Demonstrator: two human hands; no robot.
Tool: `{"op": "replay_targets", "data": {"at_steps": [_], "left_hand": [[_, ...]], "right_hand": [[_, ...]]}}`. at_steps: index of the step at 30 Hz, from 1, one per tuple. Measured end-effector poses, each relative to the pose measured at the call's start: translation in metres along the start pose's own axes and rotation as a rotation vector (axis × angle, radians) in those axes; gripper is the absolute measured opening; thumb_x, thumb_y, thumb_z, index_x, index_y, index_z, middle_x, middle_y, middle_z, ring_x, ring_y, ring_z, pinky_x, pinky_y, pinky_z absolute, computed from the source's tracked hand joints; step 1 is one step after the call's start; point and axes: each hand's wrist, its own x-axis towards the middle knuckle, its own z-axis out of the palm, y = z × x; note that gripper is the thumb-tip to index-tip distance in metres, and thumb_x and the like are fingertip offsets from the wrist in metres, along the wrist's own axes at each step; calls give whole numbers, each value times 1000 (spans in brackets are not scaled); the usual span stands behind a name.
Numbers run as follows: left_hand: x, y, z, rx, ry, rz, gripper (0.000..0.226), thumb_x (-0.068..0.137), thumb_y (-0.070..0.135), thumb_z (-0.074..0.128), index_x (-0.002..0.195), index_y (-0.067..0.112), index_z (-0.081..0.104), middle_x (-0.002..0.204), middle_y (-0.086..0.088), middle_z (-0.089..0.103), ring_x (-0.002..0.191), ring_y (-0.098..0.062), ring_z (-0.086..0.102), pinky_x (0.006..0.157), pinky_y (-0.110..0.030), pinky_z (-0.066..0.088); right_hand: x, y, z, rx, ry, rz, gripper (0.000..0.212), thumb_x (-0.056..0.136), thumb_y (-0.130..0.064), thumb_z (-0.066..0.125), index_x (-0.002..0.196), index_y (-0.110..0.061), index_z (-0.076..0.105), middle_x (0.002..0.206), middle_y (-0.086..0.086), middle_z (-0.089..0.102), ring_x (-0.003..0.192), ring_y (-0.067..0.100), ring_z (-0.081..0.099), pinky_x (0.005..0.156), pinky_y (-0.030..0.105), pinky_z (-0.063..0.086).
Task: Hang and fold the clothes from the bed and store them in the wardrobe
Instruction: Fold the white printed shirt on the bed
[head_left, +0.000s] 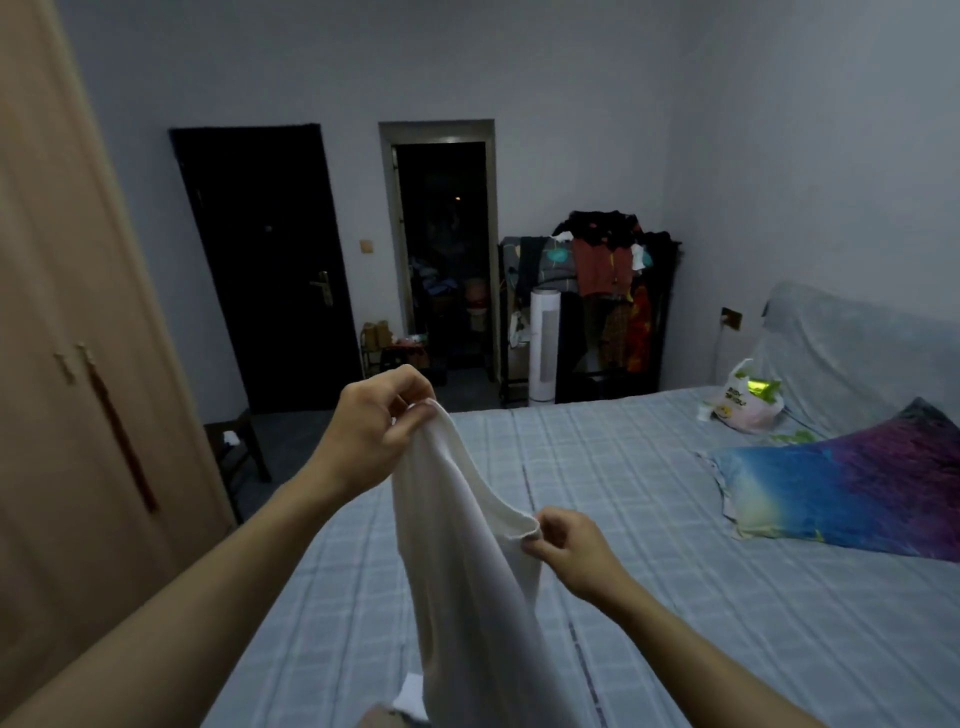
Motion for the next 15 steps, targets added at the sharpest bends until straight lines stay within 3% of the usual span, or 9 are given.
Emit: {"op": "replay_targets", "data": {"at_steps": [2,5,11,15], "left_hand": [[-6,-10,-13,20,6,-28,9,93,17,67,89,24,65,82,13,63,78,-4,60,67,-10,44],[-9,-24,-32,73,15,-68,8,93,16,67,88,22,63,81,7,63,76,-7,60,66,-12,42],[15,-45,-54,142,109,-154,12,92,15,67,86,23,60,77,0,65,70,-7,58,58,-9,39],[71,-62,-47,155,257,-288,6,93,19,64,88,20,60,80,0,64,75,-20,61,65,-28,42]], "right_hand": [[5,-7,-1,55,45,-13,18,87,-11,71,72,-11,62,65,-2,58,63,8,51,62,30,43],[18,-29,-19,66,139,-75,17,92,-14,67,76,-11,62,68,7,60,64,10,52,61,29,43],[47,-101,-81,21,292,-289,11,92,-15,67,81,-16,66,71,-3,64,64,7,56,59,20,44],[68,-151,-106,-34,327,-394,9,92,-19,67,84,-16,68,72,-5,63,64,2,55,56,16,45]]}}
